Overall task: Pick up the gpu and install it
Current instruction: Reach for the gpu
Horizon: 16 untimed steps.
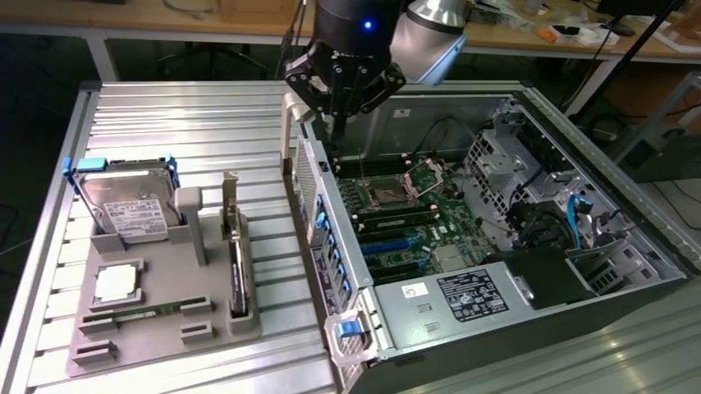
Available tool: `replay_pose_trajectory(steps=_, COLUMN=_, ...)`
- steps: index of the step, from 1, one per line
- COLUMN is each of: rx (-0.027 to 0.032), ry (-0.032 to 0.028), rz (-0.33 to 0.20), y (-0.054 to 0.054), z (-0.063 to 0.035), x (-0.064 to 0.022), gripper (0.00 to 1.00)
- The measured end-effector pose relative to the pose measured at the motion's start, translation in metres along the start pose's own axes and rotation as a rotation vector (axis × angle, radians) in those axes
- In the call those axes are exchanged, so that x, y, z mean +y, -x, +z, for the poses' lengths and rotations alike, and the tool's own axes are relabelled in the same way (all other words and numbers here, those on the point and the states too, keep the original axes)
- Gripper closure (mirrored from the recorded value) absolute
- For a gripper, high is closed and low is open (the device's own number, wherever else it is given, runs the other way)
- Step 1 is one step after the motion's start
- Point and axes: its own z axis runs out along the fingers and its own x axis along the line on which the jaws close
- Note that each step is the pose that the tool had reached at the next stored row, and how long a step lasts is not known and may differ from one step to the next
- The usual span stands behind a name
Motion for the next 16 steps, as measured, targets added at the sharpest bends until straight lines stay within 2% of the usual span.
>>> replay_pose_trajectory(steps=16, rx=0.0, ry=0.0, rz=0.0, y=-0.0036, z=-0.0001, x=-0.0003, gripper=0.89)
